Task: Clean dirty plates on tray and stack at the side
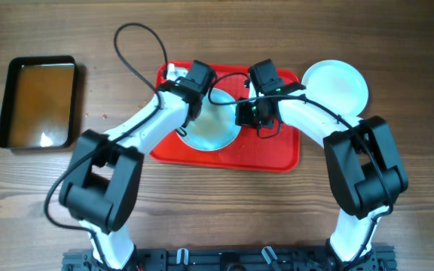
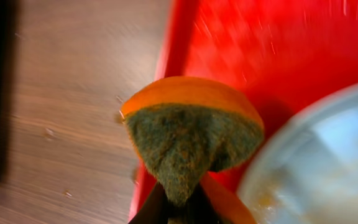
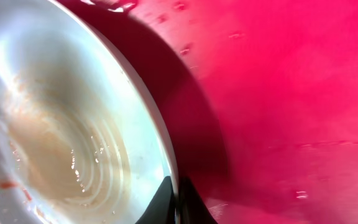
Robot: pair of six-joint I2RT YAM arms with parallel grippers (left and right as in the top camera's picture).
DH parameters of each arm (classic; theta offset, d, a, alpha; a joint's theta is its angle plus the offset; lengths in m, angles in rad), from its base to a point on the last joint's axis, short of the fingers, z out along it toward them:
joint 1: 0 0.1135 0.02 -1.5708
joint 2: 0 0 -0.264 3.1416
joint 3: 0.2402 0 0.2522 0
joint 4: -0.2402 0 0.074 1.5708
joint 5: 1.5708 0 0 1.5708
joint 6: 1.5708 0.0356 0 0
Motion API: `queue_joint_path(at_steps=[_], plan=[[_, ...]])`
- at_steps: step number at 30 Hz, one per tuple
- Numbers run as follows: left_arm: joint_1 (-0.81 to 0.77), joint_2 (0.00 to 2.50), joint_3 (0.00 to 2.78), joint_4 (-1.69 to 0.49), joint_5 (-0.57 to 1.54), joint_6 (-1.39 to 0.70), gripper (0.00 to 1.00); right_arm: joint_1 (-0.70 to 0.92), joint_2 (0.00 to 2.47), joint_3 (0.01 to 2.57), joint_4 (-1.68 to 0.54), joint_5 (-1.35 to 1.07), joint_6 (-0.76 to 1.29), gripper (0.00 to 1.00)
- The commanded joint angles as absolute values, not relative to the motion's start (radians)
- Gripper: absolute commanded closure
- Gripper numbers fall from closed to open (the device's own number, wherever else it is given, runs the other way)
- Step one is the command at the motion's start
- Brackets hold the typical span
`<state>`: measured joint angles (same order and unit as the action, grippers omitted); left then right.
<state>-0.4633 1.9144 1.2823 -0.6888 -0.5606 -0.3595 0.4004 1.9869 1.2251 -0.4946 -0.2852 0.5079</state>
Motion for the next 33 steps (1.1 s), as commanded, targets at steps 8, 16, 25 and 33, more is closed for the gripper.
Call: queue_joint_path(at_steps=[8,16,25,33], plan=[[-0.450,1.914,1.276,-0.487,0.186,-0.457,0.96,0.385,2.014,1.202,-0.501,-0.213,0.501,0.96],[-0.453,2.019,1.275,-0.596,-0.182,-0.455,0.96,0.385,2.014,1.202,-0.506,-0.213,0.498,0.95],[-0.451,1.870,1.290,-0.663,-0.687,-0.374,0.96,0.385,2.014,1.202,-0.495,-0.213,0.496,0.96],[-0.055,1.502,1.293,-0.661,-0.226,-0.408,0.96,0.403,1.990,1.516,-0.764,-0.212,0.259,0.96]])
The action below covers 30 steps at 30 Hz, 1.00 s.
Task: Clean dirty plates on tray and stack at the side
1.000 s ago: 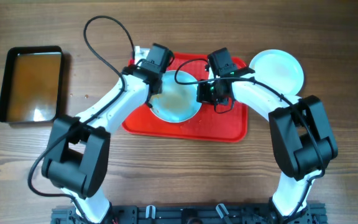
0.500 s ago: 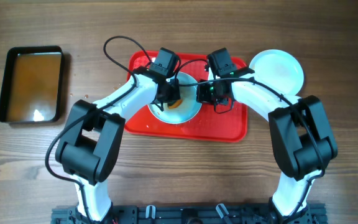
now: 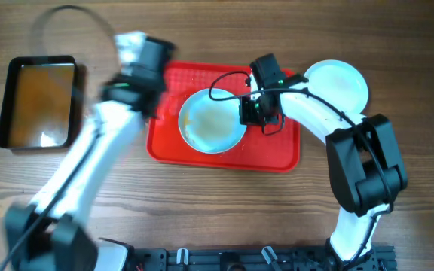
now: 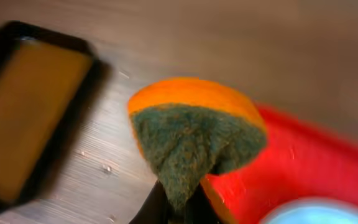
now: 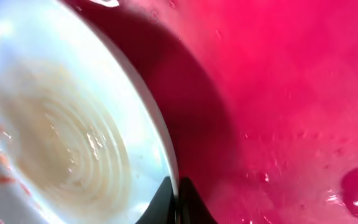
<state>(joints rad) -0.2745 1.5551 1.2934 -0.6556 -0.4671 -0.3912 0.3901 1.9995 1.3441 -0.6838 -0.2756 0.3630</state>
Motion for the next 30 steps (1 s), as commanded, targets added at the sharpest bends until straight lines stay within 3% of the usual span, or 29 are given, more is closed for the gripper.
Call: queue_joint_path(at_steps=[1,5,7,11,16,20,23,27,30], plan=[[0.017,1.505,1.293,-0.670,-0.154,-0.408,0.96,0.419,1.983,1.583,-0.817,-0.163,0.237,0.96],[0.312,1.576,1.292,-0.678,0.065,-0.408,0.96,0.531,1.967,1.793,-0.956,0.135,0.209,0.96],[0.411,1.621,1.292,-0.678,0.101,-0.408,0.96,0.621,1.958,1.827,-0.953,0.456,0.169,0.96],[0.521,1.699,1.292,-0.655,0.220,-0.408,0.96,0.806,1.956,1.827,-0.852,1.117,-0.148,0.96],[0.536,1.715,1.292,-0.654,0.221,-0.408,0.96,0.976,1.956,1.827,-0.450,1.309,-0.736,0.95],[0.536,1.715,1.292,-0.651,0.221,-0.408,0.96,1.022,1.957,1.824,-0.345,1.299,-0.777,0.96],[0.536,1.715,1.291,-0.652,0.221,-0.408,0.96,0.999,1.957,1.821,-0.427,1.193,-0.520,0.96],[0.536,1.715,1.287,-0.653,0.239,-0.408,0.96,0.818,1.954,1.821,-0.809,0.580,0.056,0.96],[0.536,1.715,1.287,-0.656,0.262,-0.408,0.96,0.548,1.954,1.815,-0.875,-0.169,0.213,0.96]])
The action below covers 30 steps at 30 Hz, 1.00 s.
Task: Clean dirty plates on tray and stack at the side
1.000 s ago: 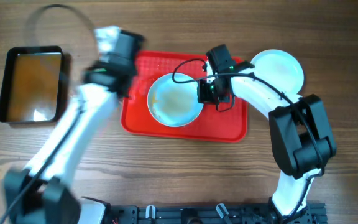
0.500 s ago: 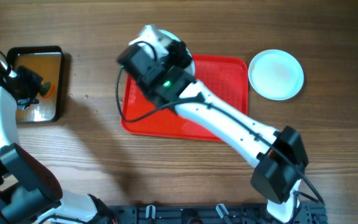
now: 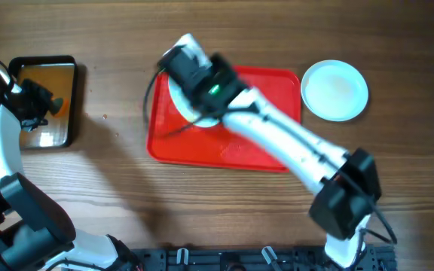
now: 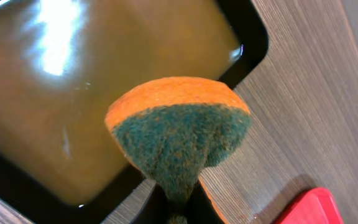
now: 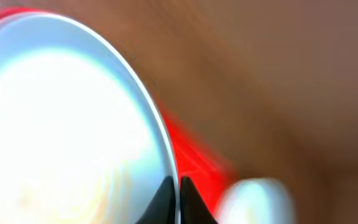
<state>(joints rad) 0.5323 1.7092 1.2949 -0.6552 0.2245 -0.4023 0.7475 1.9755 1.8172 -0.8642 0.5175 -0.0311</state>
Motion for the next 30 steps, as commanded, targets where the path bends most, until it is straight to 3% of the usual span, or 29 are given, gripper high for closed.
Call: queue_joint_path(at_steps=[1,3,7,11,14,15,17,21,25,28,30], plan=[[0.536,1.715,1.287,-0.660,0.263,-0.408,0.96,0.456,1.954,1.810,-0.873,-0.384,0.212,0.96],[0.534,1.715,1.287,-0.664,0.296,-0.407,0.96,0.337,1.954,1.787,-0.879,-0.532,0.210,0.95],[0.500,1.715,1.287,-0.664,0.430,-0.396,0.96,0.278,1.956,1.602,-0.799,-0.351,0.215,0.96],[0.355,1.715,1.287,-0.670,0.467,-0.393,0.96,0.284,1.956,1.333,-0.519,-0.229,0.489,0.96],[0.221,1.715,1.287,-0.684,0.463,-0.344,0.96,0.288,1.956,1.245,-0.472,-0.165,0.689,0.96],[0.176,1.715,1.287,-0.686,0.463,-0.344,0.96,0.299,1.956,1.241,-0.472,-0.190,0.690,0.91],[0.095,1.715,1.287,-0.685,0.442,-0.344,0.96,0.335,1.956,1.242,-0.471,-0.302,0.621,0.67],[-0.023,1.715,1.287,-0.690,0.365,-0.344,0.96,0.381,1.952,1.258,-0.505,-0.296,0.359,0.59],[-0.106,1.715,1.286,-0.690,0.357,-0.344,0.96,0.377,1.952,1.317,-0.485,0.020,0.169,0.58],[-0.144,1.715,1.276,-0.690,0.308,-0.344,0.96,0.377,1.956,1.317,-0.377,0.053,0.019,0.59],[-0.154,1.715,1.275,-0.691,0.308,-0.345,0.96,0.377,1.962,1.316,-0.326,0.052,-0.027,0.65]])
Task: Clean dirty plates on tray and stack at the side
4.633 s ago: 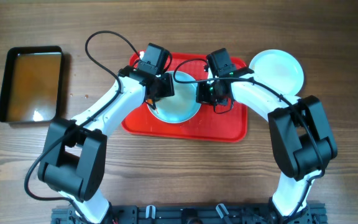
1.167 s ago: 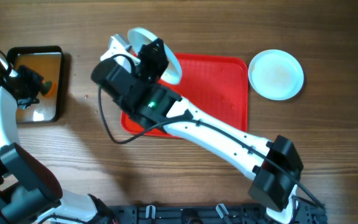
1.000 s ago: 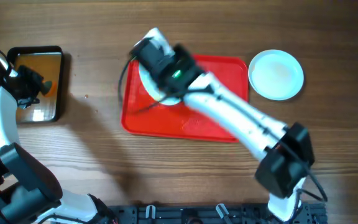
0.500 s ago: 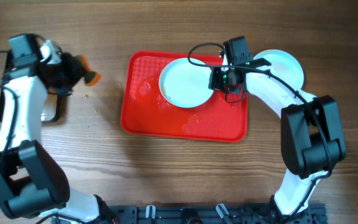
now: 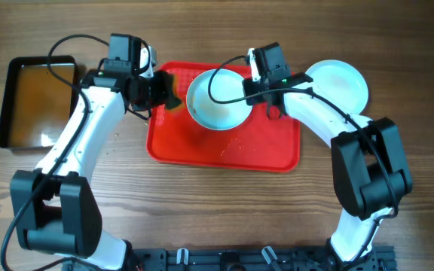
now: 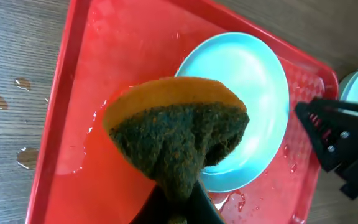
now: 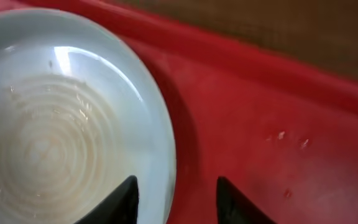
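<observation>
A pale blue plate [image 5: 217,102] lies at the back middle of the red tray [image 5: 224,147], with a faint brownish film in its centre [image 7: 55,124]. My right gripper [image 5: 256,89] stands open astride the plate's right rim [image 7: 176,199], one finger [image 7: 126,193] over the plate and the other over the tray. My left gripper [image 5: 160,94] is shut on an orange sponge with a green scouring face [image 6: 176,130]. It hovers over the tray's left part, just left of the plate [image 6: 253,93].
A second white plate [image 5: 337,86] sits on the wood right of the tray. A black tray of brown liquid [image 5: 36,102] stands at the far left. Water drops [image 6: 5,93] lie on the table beside the red tray's left edge.
My left gripper has come from above the black liquid tray back over the red tray with the sponge. My right gripper, then shut on the plate's rim, now stands open around it.
First the sponge was at the plate's left edge while my right gripper was shut on its rim. Then the left arm was partway to the black tray, then over its liquid. Now the sponge is beside the plate again and the right gripper has let go.
</observation>
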Robot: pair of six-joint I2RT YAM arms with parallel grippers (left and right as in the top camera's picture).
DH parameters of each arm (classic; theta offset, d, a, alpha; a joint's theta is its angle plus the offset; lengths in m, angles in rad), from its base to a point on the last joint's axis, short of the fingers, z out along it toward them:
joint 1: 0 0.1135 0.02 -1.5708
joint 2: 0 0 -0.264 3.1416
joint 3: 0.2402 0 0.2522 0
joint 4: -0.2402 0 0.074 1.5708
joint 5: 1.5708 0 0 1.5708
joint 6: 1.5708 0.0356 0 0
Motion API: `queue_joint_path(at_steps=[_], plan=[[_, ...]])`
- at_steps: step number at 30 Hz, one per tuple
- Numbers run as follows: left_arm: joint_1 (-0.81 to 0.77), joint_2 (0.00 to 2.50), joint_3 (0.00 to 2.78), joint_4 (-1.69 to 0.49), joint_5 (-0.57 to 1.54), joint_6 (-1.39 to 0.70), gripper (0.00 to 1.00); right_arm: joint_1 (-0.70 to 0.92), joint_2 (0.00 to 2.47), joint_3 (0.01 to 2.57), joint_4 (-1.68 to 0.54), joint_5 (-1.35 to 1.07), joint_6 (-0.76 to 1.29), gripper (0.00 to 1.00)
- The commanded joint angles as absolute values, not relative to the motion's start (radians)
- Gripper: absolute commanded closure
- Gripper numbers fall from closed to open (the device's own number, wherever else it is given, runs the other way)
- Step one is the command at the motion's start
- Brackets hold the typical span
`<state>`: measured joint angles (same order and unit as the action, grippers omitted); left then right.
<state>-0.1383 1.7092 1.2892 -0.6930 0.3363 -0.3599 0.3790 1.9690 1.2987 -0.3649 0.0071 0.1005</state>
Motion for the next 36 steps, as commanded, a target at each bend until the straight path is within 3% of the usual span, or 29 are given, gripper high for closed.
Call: queue_joint_path(at_steps=[1,6,7,9,10,15,17,21,24,36], plan=[[-0.155,1.715,1.275,-0.690,0.308,-0.347,0.96,0.376,2.004,1.316,-0.287,0.052,-0.027,0.63],[-0.155,1.715,1.275,-0.693,0.308,-0.347,0.96,0.376,2.086,1.316,-0.300,-0.077,-0.022,0.60],[-0.155,1.715,1.275,-0.694,0.308,-0.347,0.96,0.376,2.095,1.316,-0.302,-0.076,-0.015,0.66],[-0.155,1.715,1.275,-0.701,0.308,-0.347,0.96,0.376,2.102,1.316,-0.334,-0.076,0.037,0.92],[-0.155,1.715,1.275,-0.705,0.308,-0.347,0.96,0.376,2.101,1.317,-0.358,-0.076,0.090,0.96],[-0.155,1.715,1.275,-0.701,0.309,-0.348,0.96,0.377,2.083,1.317,-0.593,-0.218,0.503,0.96],[-0.155,1.715,1.275,-0.700,0.309,-0.348,0.96,0.377,2.083,1.317,-0.630,-0.261,0.578,0.95],[-0.160,1.717,1.275,-0.695,0.309,-0.355,0.96,0.408,2.083,1.316,-0.670,-0.249,0.614,0.96],[-0.183,1.743,1.275,-0.681,0.309,-0.355,0.96,0.420,2.084,1.316,-0.667,-0.112,0.656,0.96],[-0.345,1.967,1.275,-0.576,0.268,-0.348,0.96,0.420,2.085,1.316,-0.664,-0.100,0.654,0.96]])
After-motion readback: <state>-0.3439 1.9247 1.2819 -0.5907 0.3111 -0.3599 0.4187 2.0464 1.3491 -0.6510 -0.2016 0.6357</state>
